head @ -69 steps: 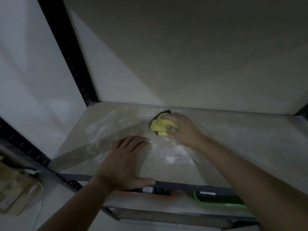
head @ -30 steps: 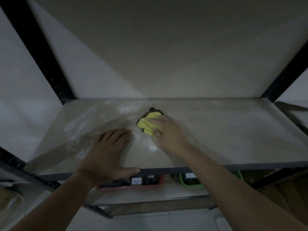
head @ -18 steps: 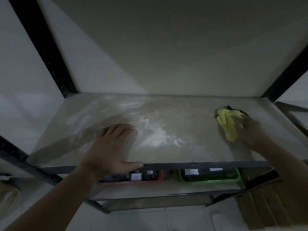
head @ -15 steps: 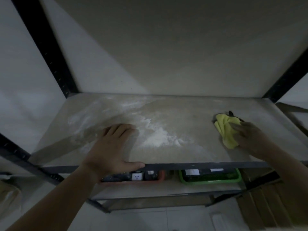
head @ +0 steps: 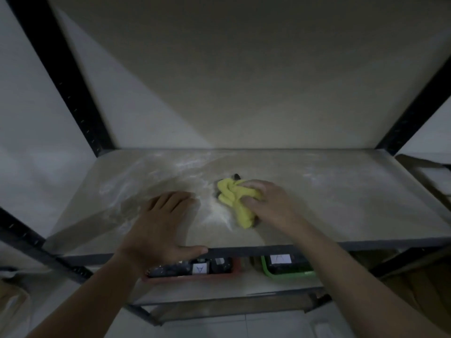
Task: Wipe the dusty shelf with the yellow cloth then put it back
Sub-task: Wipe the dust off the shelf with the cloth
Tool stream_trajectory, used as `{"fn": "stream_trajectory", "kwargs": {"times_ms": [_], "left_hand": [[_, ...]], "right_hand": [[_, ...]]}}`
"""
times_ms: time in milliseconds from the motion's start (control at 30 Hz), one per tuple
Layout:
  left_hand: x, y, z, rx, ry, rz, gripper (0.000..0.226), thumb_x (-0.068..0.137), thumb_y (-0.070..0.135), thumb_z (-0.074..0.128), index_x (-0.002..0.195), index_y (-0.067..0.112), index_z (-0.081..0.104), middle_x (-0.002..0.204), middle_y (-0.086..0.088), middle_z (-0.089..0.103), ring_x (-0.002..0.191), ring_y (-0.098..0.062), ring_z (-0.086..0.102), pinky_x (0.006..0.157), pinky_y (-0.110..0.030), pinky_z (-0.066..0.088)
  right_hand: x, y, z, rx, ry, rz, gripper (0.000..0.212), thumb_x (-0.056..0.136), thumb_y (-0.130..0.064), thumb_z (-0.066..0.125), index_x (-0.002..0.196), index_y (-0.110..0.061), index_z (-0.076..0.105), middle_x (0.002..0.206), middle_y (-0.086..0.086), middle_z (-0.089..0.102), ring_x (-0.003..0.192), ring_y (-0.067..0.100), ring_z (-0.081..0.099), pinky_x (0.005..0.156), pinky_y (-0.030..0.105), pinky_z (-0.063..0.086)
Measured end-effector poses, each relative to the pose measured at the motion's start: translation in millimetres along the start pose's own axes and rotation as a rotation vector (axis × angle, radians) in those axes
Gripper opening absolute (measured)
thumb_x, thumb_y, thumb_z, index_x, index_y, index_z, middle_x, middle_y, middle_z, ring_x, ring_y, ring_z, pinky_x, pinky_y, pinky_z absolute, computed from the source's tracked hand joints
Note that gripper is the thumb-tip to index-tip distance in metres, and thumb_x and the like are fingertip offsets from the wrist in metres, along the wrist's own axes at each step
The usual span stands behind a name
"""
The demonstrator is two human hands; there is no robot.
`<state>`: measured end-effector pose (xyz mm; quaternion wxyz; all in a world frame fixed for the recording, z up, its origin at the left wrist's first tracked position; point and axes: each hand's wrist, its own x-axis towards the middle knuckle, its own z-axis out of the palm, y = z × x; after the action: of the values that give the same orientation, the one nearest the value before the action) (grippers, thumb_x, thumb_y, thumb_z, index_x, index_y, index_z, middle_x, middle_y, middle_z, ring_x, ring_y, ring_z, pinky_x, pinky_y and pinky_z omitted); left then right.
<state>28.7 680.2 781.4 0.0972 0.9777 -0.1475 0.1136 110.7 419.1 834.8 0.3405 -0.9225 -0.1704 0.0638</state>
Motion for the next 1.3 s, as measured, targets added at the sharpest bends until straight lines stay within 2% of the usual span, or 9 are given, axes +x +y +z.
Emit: {"fn": "stream_trajectory", "kwargs": {"times_ms": [167, 367, 467, 600, 700, 867, 1000, 1100, 1300], "left_hand": [[0.8, 0.1, 0.4, -0.006, 0.003, -0.001, 0.101, 0.072, 0.092, 0.053, 0.142, 0.02, 0.05, 0.144, 0.003, 0.05, 0.133, -0.019, 0.046, 0.111, -0.033, 0.029], [1.3, 3.3, -2.3, 0.024, -0.034, -0.014, 0.106, 0.074, 0.092, 0.051, 0.143, 0.013, 0.052, 0.146, -0.001, 0.052, 0.134, -0.021, 0.047, 0.113, -0.029, 0.022], [1.5, 3.8, -4.8, 0.02, -0.063, -0.024, 0.106, 0.073, 0.091, 0.055, 0.145, 0.013, 0.052, 0.148, 0.0, 0.05, 0.136, -0.021, 0.046, 0.115, -0.026, 0.017], [0.6, 4.9, -6.6, 0.0, -0.107, -0.033, 0.108, 0.073, 0.092, 0.054, 0.149, 0.015, 0.05, 0.152, 0.001, 0.047, 0.14, -0.02, 0.043, 0.116, -0.022, 0.012], [1.5, 6.1, -7.6, 0.007, -0.108, -0.037, 0.108, 0.072, 0.091, 0.056, 0.146, 0.013, 0.053, 0.15, -0.001, 0.051, 0.137, -0.023, 0.047, 0.113, -0.027, 0.02], [2.0, 5.6, -7.6, 0.007, -0.108, -0.041, 0.109, 0.071, 0.092, 0.055, 0.148, 0.016, 0.052, 0.152, 0.001, 0.048, 0.14, -0.022, 0.046, 0.114, -0.033, 0.026], [2.5, 4.9, -6.4, -0.001, -0.106, -0.045, 0.11, 0.071, 0.092, 0.055, 0.149, 0.015, 0.051, 0.153, 0.001, 0.047, 0.141, -0.022, 0.045, 0.115, -0.039, 0.032], [3.0, 4.6, -5.4, 0.005, -0.113, -0.05, 0.111, 0.071, 0.093, 0.053, 0.15, 0.015, 0.049, 0.154, 0.0, 0.046, 0.141, -0.022, 0.044, 0.115, -0.04, 0.031], [2.8, 2.1, -2.5, 0.003, -0.122, -0.048, 0.112, 0.072, 0.095, 0.05, 0.152, 0.016, 0.047, 0.155, 0.001, 0.044, 0.142, -0.022, 0.043, 0.117, -0.041, 0.032]], "right_hand": [[12.1, 97.1, -93.3, -0.158, 0.351, 0.207, 0.043, 0.092, -0.021, 0.058, 0.134, -0.013, 0.054, 0.124, 0.021, 0.06, 0.11, 0.038, 0.059, 0.097, 0.044, 0.047], [36.6, 180.1, -130.7, -0.372, 0.309, 0.549, 0.049, 0.097, -0.034, 0.043, 0.141, -0.012, 0.044, 0.139, 0.03, 0.043, 0.122, 0.046, 0.046, 0.104, 0.048, 0.038], [48.7, 149.7, -90.5, -0.322, 0.393, 0.426, 0.049, 0.087, -0.039, 0.06, 0.13, -0.014, 0.055, 0.128, 0.027, 0.054, 0.113, 0.044, 0.056, 0.1, 0.05, 0.045], [49.0, 72.1, -15.8, -0.363, 0.238, 0.073, 0.046, 0.084, -0.055, 0.051, 0.125, -0.035, 0.059, 0.122, 0.005, 0.057, 0.105, 0.029, 0.061, 0.089, 0.037, 0.052], [45.2, 29.4, 11.0, -0.139, 0.021, -0.169, 0.035, 0.087, -0.038, 0.058, 0.121, -0.032, 0.064, 0.115, 0.001, 0.059, 0.094, 0.016, 0.061, 0.079, 0.024, 0.049], [60.2, 74.8, -55.9, 0.07, 0.251, -0.075, 0.033, 0.091, -0.016, 0.062, 0.123, -0.02, 0.065, 0.111, -0.001, 0.066, 0.093, -0.002, 0.062, 0.076, 0.008, 0.042], [87.7, 156.9, -121.0, -0.227, 0.407, 0.267, 0.043, 0.094, -0.026, 0.056, 0.136, -0.016, 0.054, 0.127, 0.026, 0.058, 0.115, 0.039, 0.055, 0.096, 0.039, 0.044], [104.4, 182.3, -124.3, -0.352, 0.302, 0.404, 0.044, 0.098, -0.037, 0.047, 0.138, -0.018, 0.051, 0.139, 0.024, 0.05, 0.128, 0.04, 0.044, 0.107, 0.045, 0.035], [93.8, 80.5, -29.9, -0.277, 0.235, 0.013, 0.036, 0.09, -0.038, 0.051, 0.122, -0.032, 0.066, 0.128, 0.003, 0.063, 0.114, 0.024, 0.059, 0.097, 0.024, 0.042]]}}
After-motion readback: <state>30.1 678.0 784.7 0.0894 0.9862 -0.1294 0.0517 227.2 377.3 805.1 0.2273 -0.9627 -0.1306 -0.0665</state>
